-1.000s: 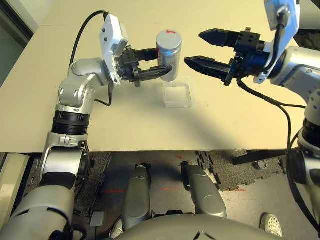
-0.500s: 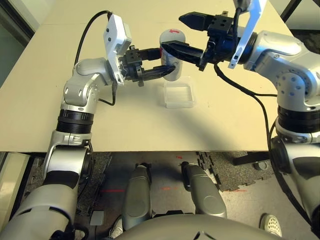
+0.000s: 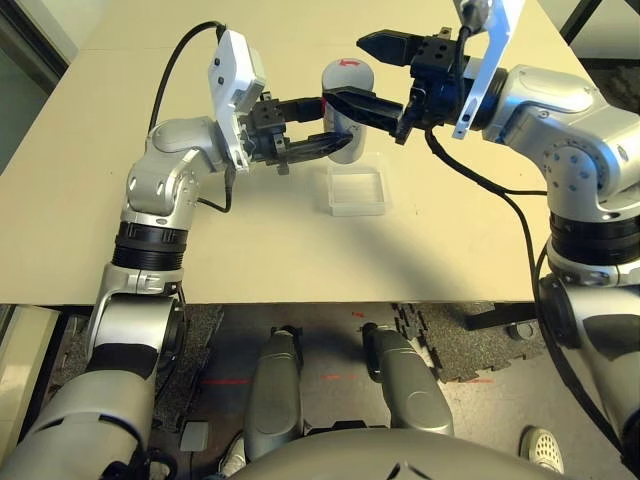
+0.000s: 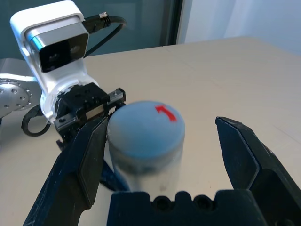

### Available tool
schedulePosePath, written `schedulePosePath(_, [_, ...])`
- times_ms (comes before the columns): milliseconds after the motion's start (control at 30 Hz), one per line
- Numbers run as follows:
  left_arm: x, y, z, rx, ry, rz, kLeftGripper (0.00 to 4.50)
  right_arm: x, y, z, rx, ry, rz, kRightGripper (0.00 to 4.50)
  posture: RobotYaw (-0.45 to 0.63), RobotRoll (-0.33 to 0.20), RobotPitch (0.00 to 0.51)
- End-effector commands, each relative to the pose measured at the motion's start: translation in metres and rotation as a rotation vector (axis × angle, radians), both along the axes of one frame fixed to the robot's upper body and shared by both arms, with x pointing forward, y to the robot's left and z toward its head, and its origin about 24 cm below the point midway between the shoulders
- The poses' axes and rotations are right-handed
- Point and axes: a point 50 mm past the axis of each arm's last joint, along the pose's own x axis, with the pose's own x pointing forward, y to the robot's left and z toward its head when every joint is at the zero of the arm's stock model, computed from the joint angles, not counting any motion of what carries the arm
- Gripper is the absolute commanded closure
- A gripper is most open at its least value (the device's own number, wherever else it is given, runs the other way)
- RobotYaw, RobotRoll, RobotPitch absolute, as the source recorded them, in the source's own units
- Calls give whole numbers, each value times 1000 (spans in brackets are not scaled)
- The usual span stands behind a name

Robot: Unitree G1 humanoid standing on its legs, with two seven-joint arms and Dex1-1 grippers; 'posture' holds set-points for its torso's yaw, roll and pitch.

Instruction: Pour the medicine from the bottle into the box.

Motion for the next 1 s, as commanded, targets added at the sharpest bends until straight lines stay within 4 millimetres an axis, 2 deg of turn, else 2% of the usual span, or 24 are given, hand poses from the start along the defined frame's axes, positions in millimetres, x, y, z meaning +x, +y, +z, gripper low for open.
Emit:
schedulePosePath(33, [-1,3,-1,8,-6,-1,2192,1,-28,0,17,17,-111,0,-24,0,210])
schedulePosePath(167, [2,7,-2,9,-4,17,2192,-6,-42,0,13,38,-139,0,-40,0,210])
schedulePosePath(300, [6,9,-2,6,-6,32,2192,-19,-46,-3,-3,74,-101,0,-49,0,209])
schedulePosePath(533, [12,8,-3,7,-8,32,2192,-27,-26,0,5,84,-6,0,-69,0,202])
schedulePosePath(1000, [13,1,-6,8,-5,7,2192,-1,12,5,-28,13,19,0,-62,0,196])
